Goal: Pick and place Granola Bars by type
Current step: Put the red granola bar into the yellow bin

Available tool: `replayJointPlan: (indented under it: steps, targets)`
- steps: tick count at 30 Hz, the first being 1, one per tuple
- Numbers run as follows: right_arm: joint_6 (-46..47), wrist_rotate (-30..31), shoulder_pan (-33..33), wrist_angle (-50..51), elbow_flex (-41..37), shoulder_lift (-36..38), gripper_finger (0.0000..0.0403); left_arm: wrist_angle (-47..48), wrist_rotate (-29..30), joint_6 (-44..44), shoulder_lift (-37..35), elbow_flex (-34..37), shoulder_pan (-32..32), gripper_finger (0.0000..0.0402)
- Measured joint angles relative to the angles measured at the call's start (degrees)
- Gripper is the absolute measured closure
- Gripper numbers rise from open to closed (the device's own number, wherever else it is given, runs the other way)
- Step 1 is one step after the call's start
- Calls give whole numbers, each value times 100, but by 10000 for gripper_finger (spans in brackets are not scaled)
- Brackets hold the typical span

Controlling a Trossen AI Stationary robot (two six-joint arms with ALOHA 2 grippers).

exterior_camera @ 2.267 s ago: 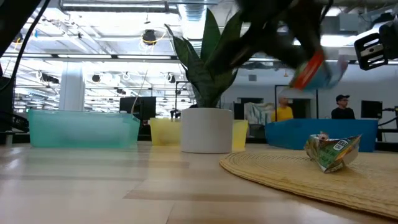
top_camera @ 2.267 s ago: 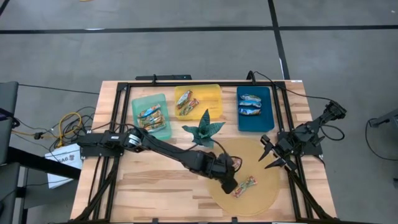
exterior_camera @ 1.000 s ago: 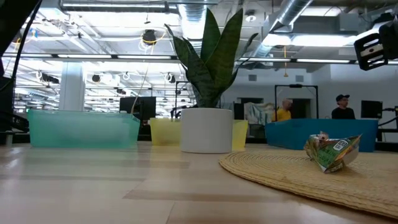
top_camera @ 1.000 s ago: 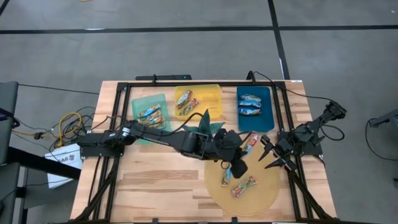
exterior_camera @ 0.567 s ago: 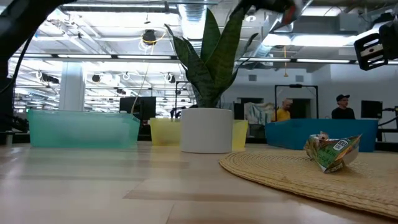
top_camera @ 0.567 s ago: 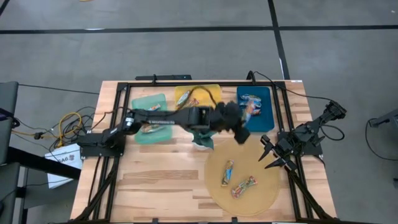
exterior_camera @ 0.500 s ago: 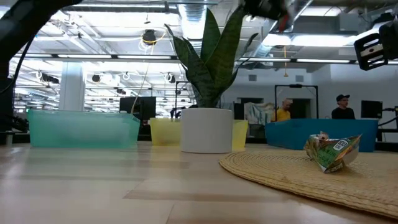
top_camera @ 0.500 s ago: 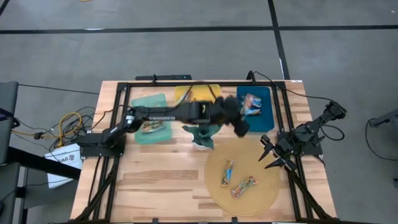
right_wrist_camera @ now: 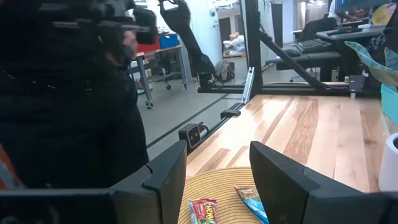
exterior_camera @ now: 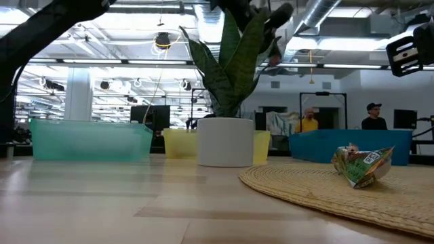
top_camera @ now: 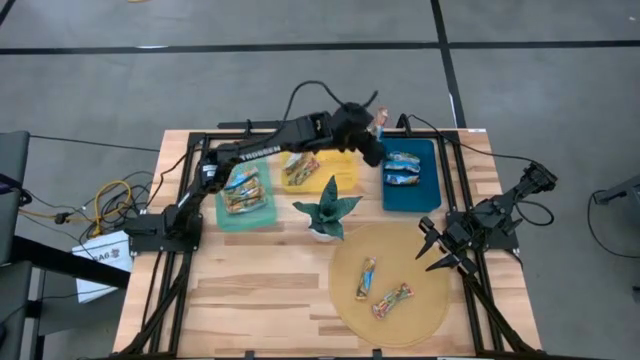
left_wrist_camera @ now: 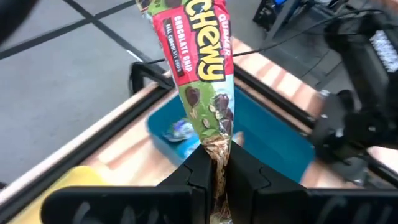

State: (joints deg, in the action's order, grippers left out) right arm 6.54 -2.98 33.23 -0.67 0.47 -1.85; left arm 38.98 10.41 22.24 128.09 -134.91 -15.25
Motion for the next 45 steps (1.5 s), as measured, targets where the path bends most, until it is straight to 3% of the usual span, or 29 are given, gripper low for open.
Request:
replayJointPlan:
  steps: [23,38,45]
  targets:
    - [1,0,2,0,0,-2,234,1573,-94,-474,-70,15,-427,381]
    - [0,0,2,1,0,0,234,3775,-161,-474,-70,19,-647,381]
    - [1,0,0,1,0,0,234,4013,-164,-474,-70,20,-647,381]
